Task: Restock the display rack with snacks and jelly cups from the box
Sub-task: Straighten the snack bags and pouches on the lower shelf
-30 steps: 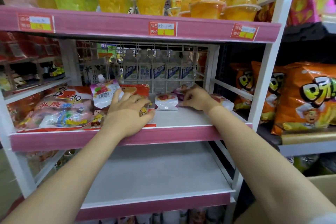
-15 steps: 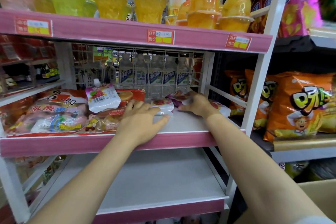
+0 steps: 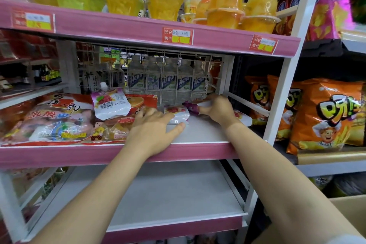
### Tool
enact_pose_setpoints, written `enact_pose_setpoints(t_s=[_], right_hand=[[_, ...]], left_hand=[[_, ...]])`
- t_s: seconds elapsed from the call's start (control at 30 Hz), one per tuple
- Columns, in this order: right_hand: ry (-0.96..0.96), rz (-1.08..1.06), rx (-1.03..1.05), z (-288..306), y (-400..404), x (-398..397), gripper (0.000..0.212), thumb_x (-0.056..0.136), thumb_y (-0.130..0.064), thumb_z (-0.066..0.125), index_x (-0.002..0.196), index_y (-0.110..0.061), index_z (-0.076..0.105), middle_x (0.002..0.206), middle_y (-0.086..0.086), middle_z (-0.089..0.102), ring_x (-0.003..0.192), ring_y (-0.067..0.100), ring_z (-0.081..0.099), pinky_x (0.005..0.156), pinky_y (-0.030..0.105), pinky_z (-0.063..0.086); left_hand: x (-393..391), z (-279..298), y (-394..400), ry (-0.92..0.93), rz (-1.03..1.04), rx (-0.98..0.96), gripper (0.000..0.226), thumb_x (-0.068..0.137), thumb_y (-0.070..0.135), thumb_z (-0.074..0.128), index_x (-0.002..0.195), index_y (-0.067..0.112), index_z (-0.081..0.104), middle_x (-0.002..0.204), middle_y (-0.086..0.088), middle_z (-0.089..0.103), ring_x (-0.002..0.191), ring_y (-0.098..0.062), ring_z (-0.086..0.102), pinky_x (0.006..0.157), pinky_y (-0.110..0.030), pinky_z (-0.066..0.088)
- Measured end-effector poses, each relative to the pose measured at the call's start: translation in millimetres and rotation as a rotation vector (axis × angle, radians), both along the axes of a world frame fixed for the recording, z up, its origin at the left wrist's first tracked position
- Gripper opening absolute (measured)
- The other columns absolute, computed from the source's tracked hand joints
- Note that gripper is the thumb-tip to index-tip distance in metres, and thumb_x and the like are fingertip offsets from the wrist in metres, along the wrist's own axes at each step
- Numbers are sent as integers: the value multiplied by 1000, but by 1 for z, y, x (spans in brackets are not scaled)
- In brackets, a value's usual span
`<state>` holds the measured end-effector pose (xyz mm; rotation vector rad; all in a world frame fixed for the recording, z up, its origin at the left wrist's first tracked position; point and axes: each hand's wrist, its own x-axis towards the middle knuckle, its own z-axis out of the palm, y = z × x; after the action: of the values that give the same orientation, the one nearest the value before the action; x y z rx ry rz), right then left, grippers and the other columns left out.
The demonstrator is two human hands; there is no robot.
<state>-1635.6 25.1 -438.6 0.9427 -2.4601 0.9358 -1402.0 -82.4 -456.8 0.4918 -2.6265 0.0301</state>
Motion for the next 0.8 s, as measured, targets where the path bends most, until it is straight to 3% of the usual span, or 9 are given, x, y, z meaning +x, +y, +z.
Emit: enact_pose_setpoints(t_s=[0.07,0.17,0.23,0.3,0.37,0.57,0.67,0.73,0.8], right_hand=[[28,-10,-69,2,0,3,45,75,-51,78,97,-13,69,81,7,69,54,19,65,38,10,36],[-5,-16,-150,8,4,11,34,82,-33,76,98,-3,71,69,4,65,45,8,55,35,7,32],[-12,-24,-200,12,8,15,32,83,-28,76,97,0,71,71,4,67,54,10,59,48,10,42],[0,-33,-253,17,16,21,33,81,-26,75,100,1,72,92,14,72,80,20,66,72,24,54],[2,-35,-284,21,25,27,37,78,-28,74,106,-3,73,104,15,70,97,24,65,85,32,55],[4,-27,-449,22,52,63,35,75,-38,78,95,-10,74,99,10,63,90,23,62,77,30,50],[51,3,-552,20,59,90,31,79,-33,80,96,-8,73,96,3,54,90,17,54,75,19,41],[96,16,-598,18,58,104,28,79,-36,79,95,-13,72,99,3,56,85,6,51,71,6,37],[127,39,-641,15,54,115,26,78,-38,80,94,-19,71,100,2,58,83,-1,51,72,3,37]], left_hand=[[1,2,1,-9,3,7,68,93,71,18,142,32,47,139,-3,54,135,-21,34,118,-42,15],[1,2,1,-9,0,8,67,94,70,20,143,32,47,137,-4,56,134,-21,35,118,-43,16],[1,2,1,-9,-5,13,67,94,70,20,143,32,47,136,-4,56,133,-21,36,117,-44,16],[0,1,-1,-13,-10,11,68,94,70,19,143,33,47,136,-3,57,133,-21,36,117,-44,16],[-1,1,-2,-12,-15,12,69,93,71,18,142,33,47,135,-3,57,132,-20,36,117,-44,16],[1,3,-4,29,-70,61,64,94,70,26,143,35,46,143,0,50,136,-22,32,116,-44,21],[5,6,1,172,-185,254,62,94,67,38,149,41,33,132,1,55,127,-26,41,105,-41,36],[0,11,15,272,-341,475,67,96,61,43,154,38,22,121,7,65,115,-18,54,95,-36,41],[-11,21,29,311,-432,727,68,98,58,43,156,38,14,118,8,65,110,-14,60,95,-35,44]])
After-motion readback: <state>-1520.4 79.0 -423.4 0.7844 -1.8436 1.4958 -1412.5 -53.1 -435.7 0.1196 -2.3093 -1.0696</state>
